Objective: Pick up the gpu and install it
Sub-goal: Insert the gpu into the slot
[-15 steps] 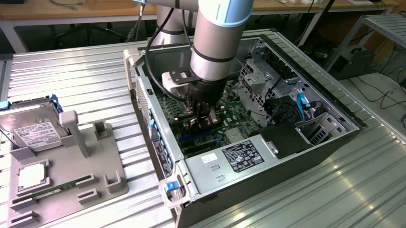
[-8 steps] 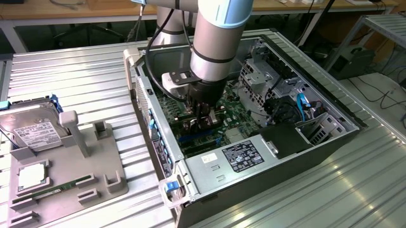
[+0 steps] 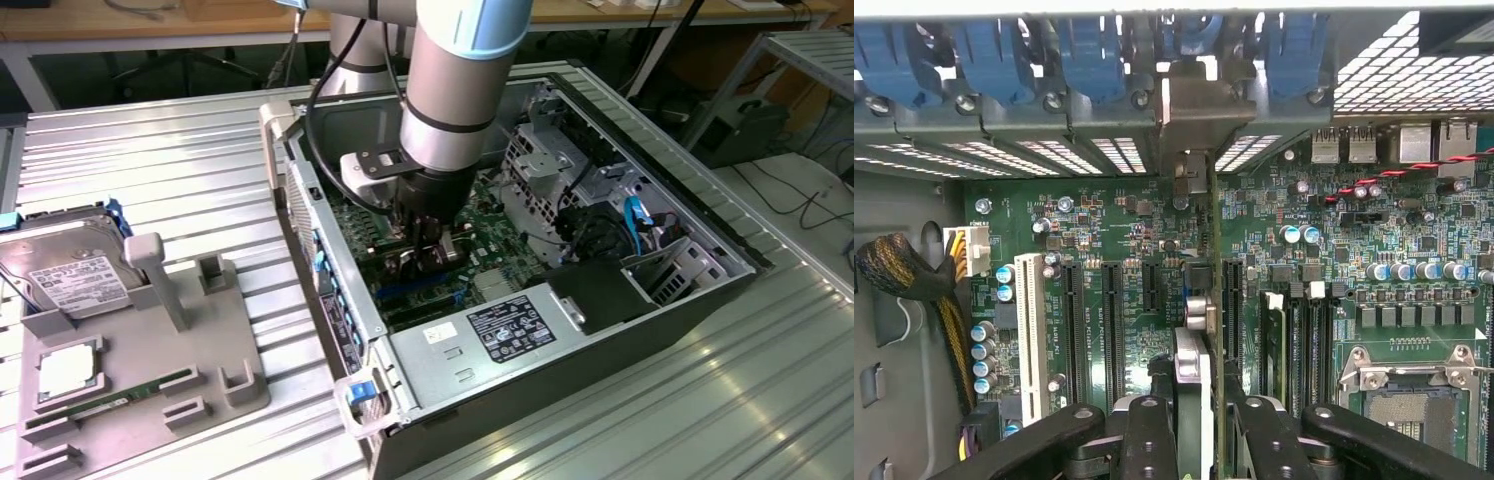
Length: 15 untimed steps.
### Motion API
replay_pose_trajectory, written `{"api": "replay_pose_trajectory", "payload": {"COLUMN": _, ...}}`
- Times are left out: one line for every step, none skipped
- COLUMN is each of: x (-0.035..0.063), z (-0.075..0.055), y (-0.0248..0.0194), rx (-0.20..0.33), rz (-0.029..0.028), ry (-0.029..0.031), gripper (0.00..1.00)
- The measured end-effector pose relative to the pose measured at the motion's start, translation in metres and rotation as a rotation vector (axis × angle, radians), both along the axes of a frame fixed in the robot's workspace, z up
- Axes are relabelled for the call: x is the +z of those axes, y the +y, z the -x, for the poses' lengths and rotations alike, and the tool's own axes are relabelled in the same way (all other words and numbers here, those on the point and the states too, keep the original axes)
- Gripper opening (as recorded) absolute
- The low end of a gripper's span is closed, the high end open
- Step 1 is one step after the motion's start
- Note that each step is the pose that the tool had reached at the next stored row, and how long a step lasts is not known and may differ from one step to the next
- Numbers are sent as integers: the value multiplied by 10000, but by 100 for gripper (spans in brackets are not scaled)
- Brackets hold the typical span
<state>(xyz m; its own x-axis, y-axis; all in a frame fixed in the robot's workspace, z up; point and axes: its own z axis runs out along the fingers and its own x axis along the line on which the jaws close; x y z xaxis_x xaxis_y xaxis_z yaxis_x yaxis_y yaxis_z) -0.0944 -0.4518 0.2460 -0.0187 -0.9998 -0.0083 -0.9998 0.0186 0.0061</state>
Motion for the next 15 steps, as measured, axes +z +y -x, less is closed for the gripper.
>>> {"api": "replay_pose_trajectory", "payload": {"x": 0, "z": 0, "y": 0, "rx": 0, "rz": 0, "ry": 0, "gripper": 28}}
{"api": "replay_pose_trajectory", "payload": {"x": 0, "z": 0, "y": 0, "rx": 0, "rz": 0, "ry": 0, "gripper": 28}}
{"api": "replay_pose_trajectory", "payload": {"x": 1, "z": 0, "y": 0, "rx": 0, "rz": -1, "ry": 0, "gripper": 28}}
{"api": "replay_pose_trajectory", "payload": {"x": 1, "z": 0, "y": 0, "rx": 0, "rz": -2, "ry": -1, "gripper": 28}}
{"api": "replay_pose_trajectory", "payload": {"x": 1, "z": 0, "y": 0, "rx": 0, "rz": -2, "ry": -1, "gripper": 28}}
{"api": "replay_pose_trajectory", "payload": {"x": 1, "z": 0, "y": 0, "rx": 0, "rz": -2, "ry": -1, "gripper": 28}}
{"api": "replay_pose_trajectory", "payload": {"x": 2, "z": 0, "y": 0, "rx": 0, "rz": -2, "ry": 2, "gripper": 28}}
{"api": "replay_pose_trajectory", "payload": {"x": 2, "z": 0, "y": 0, "rx": 1, "rz": 0, "ry": 19, "gripper": 28}}
{"api": "replay_pose_trajectory", "payload": {"x": 2, "z": -1, "y": 0, "rx": 3, "rz": 0, "ry": 58, "gripper": 28}}
{"api": "replay_pose_trajectory", "payload": {"x": 2, "z": -2, "y": 0, "rx": 4, "rz": 0, "ry": 113, "gripper": 28}}
{"api": "replay_pose_trajectory", "payload": {"x": 1, "z": -2, "y": 0, "rx": 4, "rz": -1, "ry": 182, "gripper": 28}}
{"api": "replay_pose_trajectory", "payload": {"x": 1, "z": -3, "y": 0, "rx": 4, "rz": -4, "ry": 263, "gripper": 28}}
{"api": "replay_pose_trajectory", "payload": {"x": 2, "z": 0, "y": 0, "rx": -1, "rz": 0, "ry": 357, "gripper": 28}}
{"api": "replay_pose_trajectory", "payload": {"x": 2, "z": -2, "y": 0, "rx": 0, "rz": 1, "ry": 437, "gripper": 28}}
{"api": "replay_pose_trajectory", "payload": {"x": 2, "z": -3, "y": 0, "rx": 0, "rz": 4, "ry": 465, "gripper": 28}}
